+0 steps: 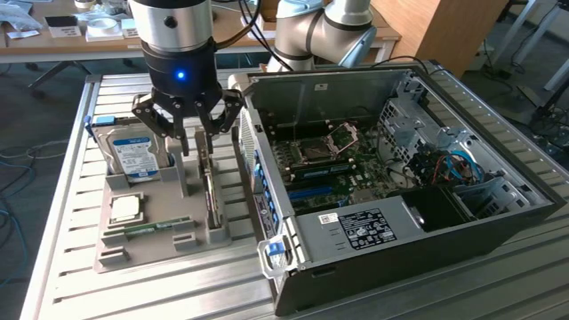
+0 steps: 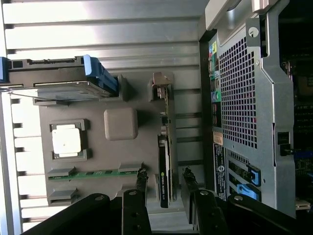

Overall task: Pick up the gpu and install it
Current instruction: 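Pick up the gpu and move the gpu toward the slot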

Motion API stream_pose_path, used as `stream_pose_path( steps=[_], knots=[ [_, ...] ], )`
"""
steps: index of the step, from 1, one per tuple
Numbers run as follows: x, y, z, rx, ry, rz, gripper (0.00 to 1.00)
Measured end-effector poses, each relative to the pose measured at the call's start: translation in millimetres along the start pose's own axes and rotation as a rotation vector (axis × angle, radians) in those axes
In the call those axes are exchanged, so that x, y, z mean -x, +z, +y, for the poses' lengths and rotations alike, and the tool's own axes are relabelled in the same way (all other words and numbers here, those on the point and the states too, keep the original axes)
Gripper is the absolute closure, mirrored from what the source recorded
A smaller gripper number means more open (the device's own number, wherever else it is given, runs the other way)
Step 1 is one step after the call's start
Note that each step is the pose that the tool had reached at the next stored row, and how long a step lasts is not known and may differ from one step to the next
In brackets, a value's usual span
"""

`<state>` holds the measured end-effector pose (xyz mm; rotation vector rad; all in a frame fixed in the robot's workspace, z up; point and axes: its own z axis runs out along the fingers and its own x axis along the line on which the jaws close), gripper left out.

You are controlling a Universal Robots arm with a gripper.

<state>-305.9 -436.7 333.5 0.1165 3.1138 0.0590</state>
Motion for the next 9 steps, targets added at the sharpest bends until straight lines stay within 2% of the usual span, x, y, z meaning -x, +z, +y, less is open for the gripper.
stream_pose_path(
  steps=[9],
  knots=[
    [0.0,0.3,0.0,0.0001,0.000,-0.0001,0.58]
  ],
)
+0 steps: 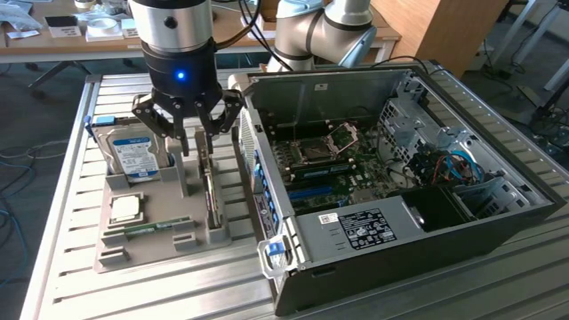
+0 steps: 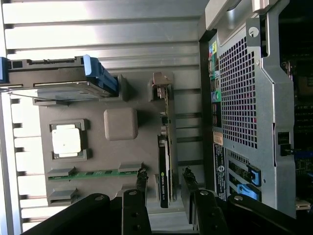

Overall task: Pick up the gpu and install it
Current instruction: 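Pick up the gpu and move the gpu toward the slot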

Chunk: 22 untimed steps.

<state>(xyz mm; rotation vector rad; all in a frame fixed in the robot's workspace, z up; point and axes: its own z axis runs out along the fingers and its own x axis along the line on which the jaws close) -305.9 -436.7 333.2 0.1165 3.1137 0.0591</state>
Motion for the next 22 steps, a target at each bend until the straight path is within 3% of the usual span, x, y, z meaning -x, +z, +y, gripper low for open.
stream_pose_path(
  steps=[22],
  knots=[
    [-0.3,12.0,-0.5,0.0000,0.000,-0.0001,0.58]
  ],
)
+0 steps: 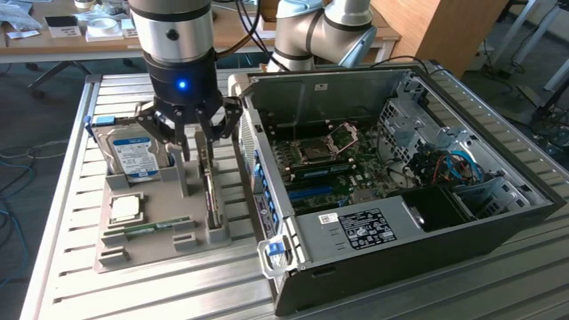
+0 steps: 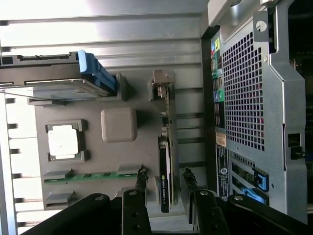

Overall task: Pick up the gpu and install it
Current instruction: 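Pick up the gpu and move the gpu toward the slot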

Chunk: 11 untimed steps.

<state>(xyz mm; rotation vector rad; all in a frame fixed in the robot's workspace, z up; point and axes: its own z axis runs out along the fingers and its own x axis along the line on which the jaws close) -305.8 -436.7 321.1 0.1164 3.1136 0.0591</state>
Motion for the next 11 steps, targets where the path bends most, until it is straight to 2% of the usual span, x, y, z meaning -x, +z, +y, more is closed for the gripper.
stream_pose_path(
  steps=[4,11],
  knots=[
    [-0.1,3.8,-0.1,0.0000,0.000,0.0000,0.58],
    [-0.1,4.2,-0.1,0.0001,0.000,0.0000,0.58]
  ],
)
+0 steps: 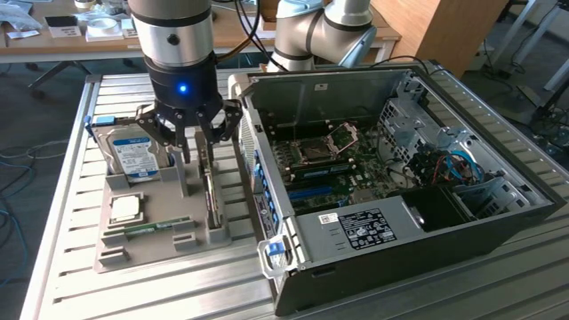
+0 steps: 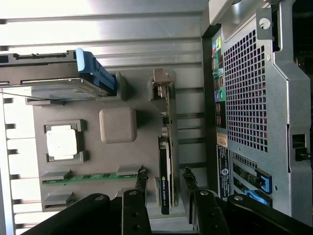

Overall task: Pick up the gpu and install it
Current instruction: 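Pick up the gpu and move the gpu toward the slot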

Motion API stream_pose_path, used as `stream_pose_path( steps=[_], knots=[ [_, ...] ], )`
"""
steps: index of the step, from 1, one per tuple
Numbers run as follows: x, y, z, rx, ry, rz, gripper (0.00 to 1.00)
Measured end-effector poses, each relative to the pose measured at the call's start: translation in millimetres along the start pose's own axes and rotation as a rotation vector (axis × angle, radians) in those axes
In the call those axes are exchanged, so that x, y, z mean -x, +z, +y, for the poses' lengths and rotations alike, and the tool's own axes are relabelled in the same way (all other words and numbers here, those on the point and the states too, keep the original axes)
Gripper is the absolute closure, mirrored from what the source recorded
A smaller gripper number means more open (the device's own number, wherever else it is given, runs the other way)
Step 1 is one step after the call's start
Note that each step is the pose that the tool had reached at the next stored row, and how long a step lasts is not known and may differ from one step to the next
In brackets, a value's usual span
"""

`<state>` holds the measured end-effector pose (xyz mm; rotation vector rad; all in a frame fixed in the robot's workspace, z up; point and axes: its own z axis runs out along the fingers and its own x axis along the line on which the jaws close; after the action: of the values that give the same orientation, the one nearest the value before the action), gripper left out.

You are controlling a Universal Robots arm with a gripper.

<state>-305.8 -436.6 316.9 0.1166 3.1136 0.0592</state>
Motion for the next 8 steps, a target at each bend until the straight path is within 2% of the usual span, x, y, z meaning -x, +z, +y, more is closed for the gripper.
stream_pose_path(
  steps=[4,8],
  knots=[
    [0.6,1.6,0.0,0.0000,0.000,0.0000,0.58],
    [0.5,8.6,-0.3,-0.0001,0.000,0.0001,0.58]
  ],
)
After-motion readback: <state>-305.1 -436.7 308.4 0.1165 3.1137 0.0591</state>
